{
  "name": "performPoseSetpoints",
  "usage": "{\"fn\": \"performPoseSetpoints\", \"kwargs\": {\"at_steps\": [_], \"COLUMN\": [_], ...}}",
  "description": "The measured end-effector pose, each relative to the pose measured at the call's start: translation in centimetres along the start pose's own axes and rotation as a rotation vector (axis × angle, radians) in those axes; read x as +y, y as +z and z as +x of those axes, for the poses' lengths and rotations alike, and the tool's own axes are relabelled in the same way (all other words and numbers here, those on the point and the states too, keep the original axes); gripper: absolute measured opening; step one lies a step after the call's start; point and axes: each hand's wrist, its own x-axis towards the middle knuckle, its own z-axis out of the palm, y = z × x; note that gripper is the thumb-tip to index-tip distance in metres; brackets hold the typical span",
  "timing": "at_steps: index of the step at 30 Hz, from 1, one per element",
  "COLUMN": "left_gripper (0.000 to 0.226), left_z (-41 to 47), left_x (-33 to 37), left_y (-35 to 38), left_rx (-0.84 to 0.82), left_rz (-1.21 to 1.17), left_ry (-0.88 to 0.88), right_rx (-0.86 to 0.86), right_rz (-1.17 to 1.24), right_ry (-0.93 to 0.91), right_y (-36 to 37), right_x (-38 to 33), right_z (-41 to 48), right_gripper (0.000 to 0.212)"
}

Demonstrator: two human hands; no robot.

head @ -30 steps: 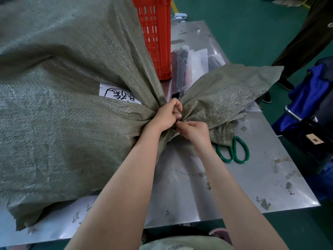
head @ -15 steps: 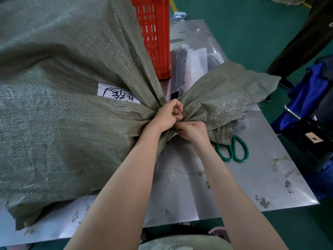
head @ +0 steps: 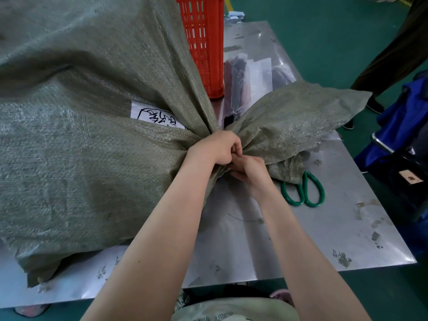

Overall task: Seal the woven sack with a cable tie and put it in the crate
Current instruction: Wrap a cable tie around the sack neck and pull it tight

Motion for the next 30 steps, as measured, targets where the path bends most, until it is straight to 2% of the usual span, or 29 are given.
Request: {"fn": "performPoseSetpoints", "kwargs": {"at_steps": [5,7,13,24,30], "left_gripper": [0.04,0.043,0.023,0.014,0.016], "left_z": [-0.8,-0.7,-0.7,-0.5,-0.2], "left_x": [-0.1,0.1,0.0,-0.4,-0.7], "left_y": [-0.1,-0.3,-0.2,0.7,0.7], "left_rx": [0.055,0.034,0.046,0.176,0.163], "left_rz": [0.147,0.204,0.327,0.376,0.396], "left_ry": [0.009,0.02,0.088,-0.025,-0.049], "right_rx": [0.029,0.037,0.061,0.142,0.055], "right_rz": [-0.039,-0.031,-0.156,-0.203,-0.224], "right_ry": [0.03,0.006,-0.039,-0.091,-0.081], "right_y": [0.1,0.1,0.3,0.0,-2.3], "right_x": [0.5,0.6,1.6,2.5,3.7], "right_z": [-0.6,-0.7,-0.8,-1.7,-3.6], "right_gripper": [0.014,0.022,0.034,0.036,0.036]}}
